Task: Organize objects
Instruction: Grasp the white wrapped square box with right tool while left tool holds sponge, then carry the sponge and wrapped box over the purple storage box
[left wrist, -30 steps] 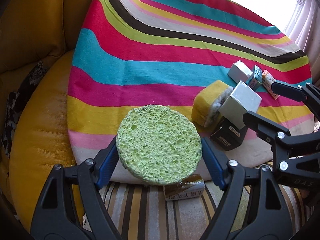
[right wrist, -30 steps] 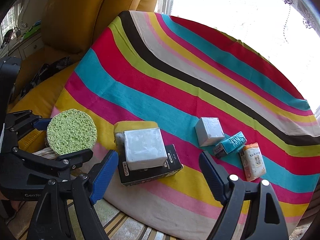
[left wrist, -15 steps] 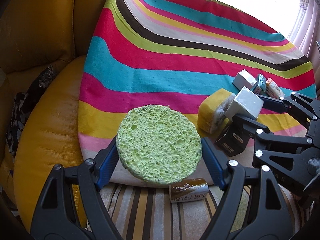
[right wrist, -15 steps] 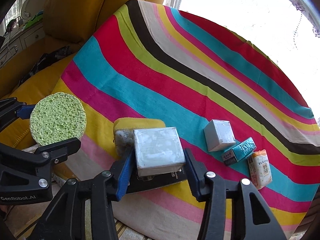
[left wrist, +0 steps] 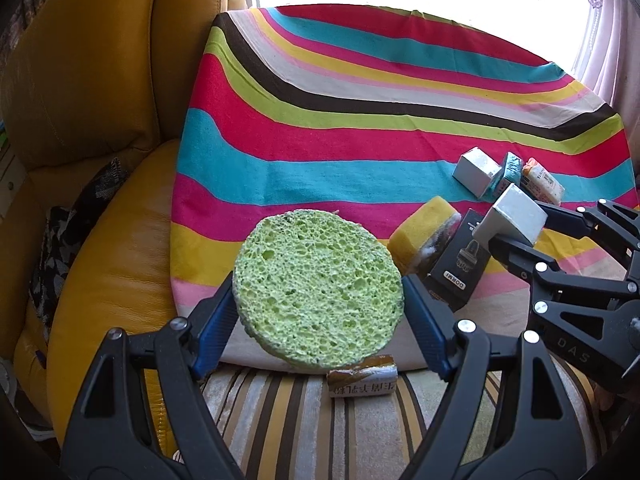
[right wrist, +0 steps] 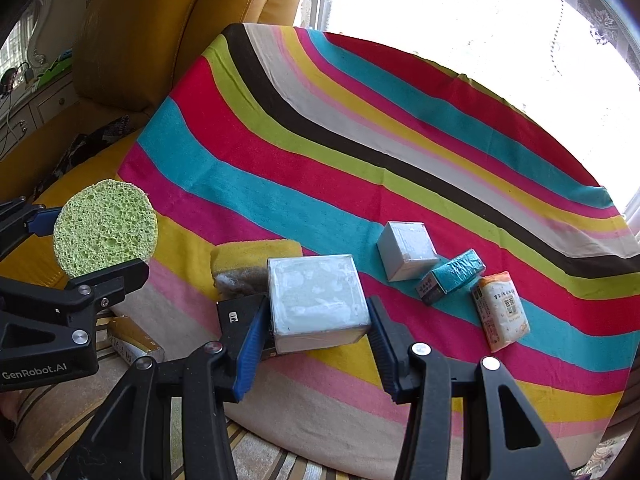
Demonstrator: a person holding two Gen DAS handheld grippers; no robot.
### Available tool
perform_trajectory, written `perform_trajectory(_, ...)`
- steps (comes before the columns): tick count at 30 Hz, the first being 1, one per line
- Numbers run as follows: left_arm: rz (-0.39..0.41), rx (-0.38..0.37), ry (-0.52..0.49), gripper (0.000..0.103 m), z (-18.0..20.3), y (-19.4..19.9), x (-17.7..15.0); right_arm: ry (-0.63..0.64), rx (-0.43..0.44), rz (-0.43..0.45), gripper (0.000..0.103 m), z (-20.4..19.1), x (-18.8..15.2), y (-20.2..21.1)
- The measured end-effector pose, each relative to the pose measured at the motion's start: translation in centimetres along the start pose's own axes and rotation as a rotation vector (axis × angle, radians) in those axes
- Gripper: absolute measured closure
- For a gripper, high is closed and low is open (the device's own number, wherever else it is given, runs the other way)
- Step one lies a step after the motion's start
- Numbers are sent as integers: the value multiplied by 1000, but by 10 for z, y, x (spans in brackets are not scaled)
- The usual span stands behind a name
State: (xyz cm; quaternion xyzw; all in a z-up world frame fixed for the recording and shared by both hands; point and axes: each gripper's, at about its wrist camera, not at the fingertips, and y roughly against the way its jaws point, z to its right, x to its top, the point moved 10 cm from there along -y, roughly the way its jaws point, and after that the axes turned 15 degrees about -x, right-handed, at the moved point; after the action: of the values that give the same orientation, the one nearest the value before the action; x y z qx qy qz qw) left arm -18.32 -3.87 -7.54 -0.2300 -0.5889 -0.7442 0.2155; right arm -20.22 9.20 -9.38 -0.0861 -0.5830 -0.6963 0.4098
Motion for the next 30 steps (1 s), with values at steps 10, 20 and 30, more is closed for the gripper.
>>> perform_trajectory(10,11,-39,-94,22,50,8,8,-118,-30,-19,53,44,-23,21)
perform_trajectory(20,-15,-138,-236,22,138,1,12,-246,-117,-41,53,113,-64,52)
perform_trajectory(30,-34,-192,-368,22,211,-4,6,-344,-183,-47,53,173,-97,79)
